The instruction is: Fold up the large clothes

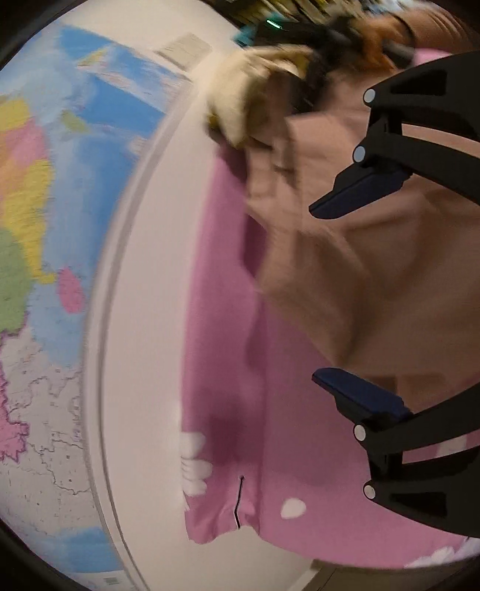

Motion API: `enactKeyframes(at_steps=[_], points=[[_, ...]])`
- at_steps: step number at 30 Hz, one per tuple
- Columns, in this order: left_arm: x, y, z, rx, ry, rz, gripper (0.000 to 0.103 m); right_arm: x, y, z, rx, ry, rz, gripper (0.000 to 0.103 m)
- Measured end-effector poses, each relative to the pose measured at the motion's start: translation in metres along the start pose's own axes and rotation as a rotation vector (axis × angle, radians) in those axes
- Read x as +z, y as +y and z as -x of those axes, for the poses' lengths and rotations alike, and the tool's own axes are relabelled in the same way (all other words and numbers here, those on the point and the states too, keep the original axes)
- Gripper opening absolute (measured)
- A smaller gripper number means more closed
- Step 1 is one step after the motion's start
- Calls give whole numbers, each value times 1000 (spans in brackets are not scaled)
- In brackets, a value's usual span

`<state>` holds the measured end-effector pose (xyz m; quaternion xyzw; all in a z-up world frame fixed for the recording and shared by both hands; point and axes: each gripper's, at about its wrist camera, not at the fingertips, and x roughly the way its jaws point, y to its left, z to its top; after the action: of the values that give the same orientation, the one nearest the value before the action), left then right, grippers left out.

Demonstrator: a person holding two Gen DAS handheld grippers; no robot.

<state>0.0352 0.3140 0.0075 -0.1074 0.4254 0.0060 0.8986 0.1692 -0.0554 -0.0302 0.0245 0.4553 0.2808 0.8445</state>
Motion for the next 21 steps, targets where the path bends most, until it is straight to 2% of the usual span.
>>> enactKeyframes(at_steps=[2,3,4,6,7,9,11,12,15,16,17,20,21], points=[[-15,8,0,-1,24,-16,80,-6,-1,27,30,-75,13,32],[-20,12,4,-7,20,-11,80,-10,-1,40,37,-116,13,50],[-30,19,12,-30,9,0,80,-16,-4,60,68,-161,27,59],[-45,29,25,-51,-3,14,92,-33,-13,91,75,-213,52,62],[-51,32,29,-47,-14,19,94,-48,-23,110,78,-238,50,67],[-66,38,38,-30,-34,25,96,-73,-40,134,74,-257,31,70],[-84,41,40,-27,-15,24,96,-105,-61,147,37,-244,-9,77],[-92,40,41,-32,-9,21,96,-117,-69,146,24,-234,-31,81],[-108,36,43,-68,-17,14,96,-148,-86,141,61,-183,-80,82],[-111,34,43,-104,-23,16,96,-156,-87,139,73,-173,-84,82],[-115,32,40,-142,-14,22,96,-162,-86,134,92,-162,-75,82],[-116,22,20,-166,53,26,96,-163,-78,115,92,-132,-31,82],[-115,18,15,-159,50,25,96,-161,-75,105,102,-114,-20,74]])
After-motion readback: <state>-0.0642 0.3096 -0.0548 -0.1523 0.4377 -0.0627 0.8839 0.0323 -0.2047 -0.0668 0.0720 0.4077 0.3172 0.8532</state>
